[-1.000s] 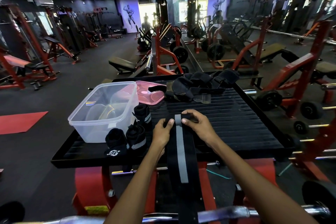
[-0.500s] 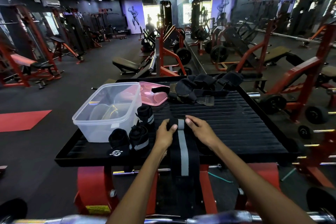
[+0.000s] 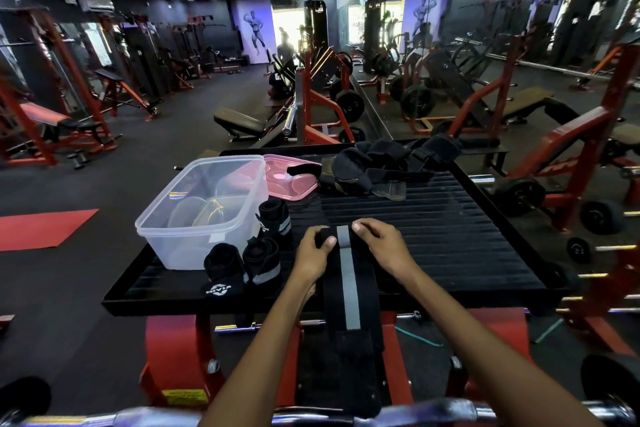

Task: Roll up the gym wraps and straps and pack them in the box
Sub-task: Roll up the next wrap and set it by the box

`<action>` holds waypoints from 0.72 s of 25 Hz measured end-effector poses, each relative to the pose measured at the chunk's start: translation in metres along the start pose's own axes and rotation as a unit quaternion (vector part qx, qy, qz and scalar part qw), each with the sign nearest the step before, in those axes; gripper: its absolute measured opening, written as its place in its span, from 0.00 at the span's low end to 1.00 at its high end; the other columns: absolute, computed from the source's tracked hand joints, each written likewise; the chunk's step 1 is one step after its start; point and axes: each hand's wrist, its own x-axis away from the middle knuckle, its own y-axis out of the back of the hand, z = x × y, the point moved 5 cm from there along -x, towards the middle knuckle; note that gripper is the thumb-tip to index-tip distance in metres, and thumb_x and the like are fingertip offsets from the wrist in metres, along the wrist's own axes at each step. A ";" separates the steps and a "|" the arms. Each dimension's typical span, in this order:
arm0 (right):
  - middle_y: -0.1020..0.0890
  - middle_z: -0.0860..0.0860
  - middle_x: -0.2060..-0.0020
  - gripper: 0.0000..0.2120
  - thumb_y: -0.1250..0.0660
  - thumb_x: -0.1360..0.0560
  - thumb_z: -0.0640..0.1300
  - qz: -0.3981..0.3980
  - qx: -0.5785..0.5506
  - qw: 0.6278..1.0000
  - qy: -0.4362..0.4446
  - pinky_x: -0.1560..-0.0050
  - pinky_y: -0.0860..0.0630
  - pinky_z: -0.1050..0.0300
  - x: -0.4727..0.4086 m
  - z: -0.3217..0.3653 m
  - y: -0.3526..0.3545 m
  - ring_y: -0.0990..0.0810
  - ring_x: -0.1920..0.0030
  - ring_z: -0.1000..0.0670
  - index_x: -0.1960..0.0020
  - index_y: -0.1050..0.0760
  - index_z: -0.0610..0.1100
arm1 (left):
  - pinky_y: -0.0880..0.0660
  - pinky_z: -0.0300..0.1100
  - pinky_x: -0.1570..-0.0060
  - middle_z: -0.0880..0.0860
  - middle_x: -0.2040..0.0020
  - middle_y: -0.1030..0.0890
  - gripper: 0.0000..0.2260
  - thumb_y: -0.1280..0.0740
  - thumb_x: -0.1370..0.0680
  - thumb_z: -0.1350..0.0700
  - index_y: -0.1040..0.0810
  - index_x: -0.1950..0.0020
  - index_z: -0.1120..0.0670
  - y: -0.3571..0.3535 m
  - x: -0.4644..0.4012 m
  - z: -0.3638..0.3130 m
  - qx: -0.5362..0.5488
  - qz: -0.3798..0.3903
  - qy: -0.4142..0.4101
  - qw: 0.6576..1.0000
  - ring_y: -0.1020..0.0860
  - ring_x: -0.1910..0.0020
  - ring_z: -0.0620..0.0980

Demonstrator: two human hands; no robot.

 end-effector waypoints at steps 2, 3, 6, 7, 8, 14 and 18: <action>0.18 0.50 0.49 0.10 0.36 0.23 0.44 -0.020 -0.010 1.000 0.006 0.45 0.28 0.64 -0.002 -0.001 0.003 0.21 0.46 0.52 0.45 0.21 0.42 | 0.29 0.48 0.36 0.53 0.43 0.22 0.11 0.33 0.24 0.54 0.27 0.42 0.54 0.000 0.000 0.000 0.033 -0.009 0.011 0.999 0.24 0.42 0.51; 0.18 0.50 0.49 0.09 0.35 0.23 0.43 -0.027 -0.018 0.999 0.011 0.45 0.27 0.65 -0.002 0.000 0.004 0.21 0.46 0.52 0.45 0.21 0.42 | 0.28 0.48 0.37 0.54 0.43 0.21 0.14 0.32 0.25 0.48 0.25 0.44 0.54 -0.001 -0.002 0.002 0.059 0.001 0.026 0.998 0.23 0.43 0.52; 0.19 0.52 0.51 0.08 0.34 0.24 0.40 -0.027 -0.033 0.999 0.033 0.50 0.29 0.75 0.000 0.005 0.004 0.22 0.49 0.55 0.45 0.21 0.43 | 0.28 0.50 0.37 0.58 0.43 0.18 0.26 0.33 0.31 0.36 0.20 0.45 0.55 -0.006 -0.005 0.009 0.071 0.062 0.055 0.994 0.21 0.44 0.52; 0.19 0.53 0.52 0.08 0.34 0.24 0.41 -0.024 -0.039 0.998 0.031 0.51 0.29 0.75 0.001 0.006 0.003 0.22 0.50 0.56 0.46 0.22 0.44 | 0.29 0.51 0.35 0.57 0.42 0.18 0.27 0.35 0.31 0.37 0.20 0.42 0.56 -0.006 -0.005 0.010 0.063 0.066 0.050 0.995 0.21 0.42 0.52; 0.19 0.54 0.54 0.08 0.34 0.24 0.43 -0.021 -0.045 0.999 0.019 0.53 0.28 0.72 0.001 0.004 0.002 0.22 0.52 0.57 0.46 0.22 0.45 | 0.29 0.51 0.34 0.56 0.41 0.19 0.26 0.36 0.28 0.39 0.22 0.39 0.57 -0.005 -0.004 0.007 0.057 0.063 0.040 0.996 0.21 0.41 0.52; 0.19 0.46 0.45 0.21 0.49 0.18 0.53 0.042 0.028 0.998 -0.027 0.41 0.30 0.55 0.004 -0.004 -0.006 0.23 0.43 0.49 0.40 0.25 0.40 | 0.37 0.48 0.29 0.57 0.31 0.29 0.19 0.45 0.18 0.55 0.35 0.28 0.59 -0.007 0.000 0.000 -0.065 0.061 -0.002 0.996 0.31 0.30 0.54; 0.20 0.42 0.43 0.18 0.47 0.18 0.49 0.033 0.044 0.998 -0.003 0.40 0.30 0.54 0.004 0.001 -0.004 0.24 0.40 0.45 0.39 0.26 0.40 | 0.39 0.43 0.29 0.56 0.30 0.31 0.21 0.45 0.18 0.52 0.36 0.27 0.60 -0.008 0.001 -0.004 -0.044 0.066 -0.005 0.997 0.34 0.29 0.53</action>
